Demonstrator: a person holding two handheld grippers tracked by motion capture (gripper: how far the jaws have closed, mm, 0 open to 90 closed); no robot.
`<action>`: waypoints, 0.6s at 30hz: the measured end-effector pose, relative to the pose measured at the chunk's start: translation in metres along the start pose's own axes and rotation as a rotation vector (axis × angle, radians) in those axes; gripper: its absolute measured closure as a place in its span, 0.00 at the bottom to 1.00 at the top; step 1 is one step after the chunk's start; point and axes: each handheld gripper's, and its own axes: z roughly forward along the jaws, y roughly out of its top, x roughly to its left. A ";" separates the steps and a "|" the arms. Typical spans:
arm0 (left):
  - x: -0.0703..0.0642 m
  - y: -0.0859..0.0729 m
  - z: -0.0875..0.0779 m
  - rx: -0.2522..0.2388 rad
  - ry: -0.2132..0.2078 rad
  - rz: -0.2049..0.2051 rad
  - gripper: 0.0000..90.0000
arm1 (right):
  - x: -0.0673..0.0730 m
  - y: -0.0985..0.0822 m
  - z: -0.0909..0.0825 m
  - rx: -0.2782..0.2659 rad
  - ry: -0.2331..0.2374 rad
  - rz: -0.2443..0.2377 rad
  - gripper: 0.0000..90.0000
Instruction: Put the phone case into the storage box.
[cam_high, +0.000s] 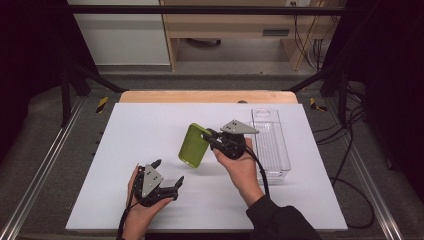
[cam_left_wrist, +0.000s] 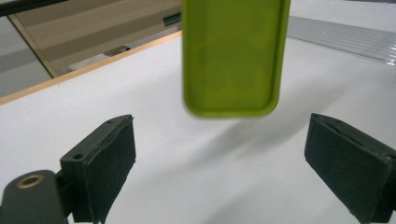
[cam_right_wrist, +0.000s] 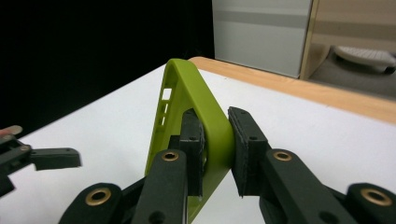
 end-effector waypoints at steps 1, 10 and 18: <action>0.002 -0.001 -0.001 0.000 0.002 -0.006 0.09 | -0.007 0.008 -0.002 0.004 -0.006 -0.030 0.85; 0.015 -0.004 -0.008 -0.023 -0.006 -0.098 0.07 | -0.037 0.043 -0.014 0.013 -0.032 -0.098 0.85; 0.026 -0.009 -0.013 -0.048 0.000 -0.157 0.05 | -0.064 0.070 -0.015 0.028 -0.062 -0.145 0.85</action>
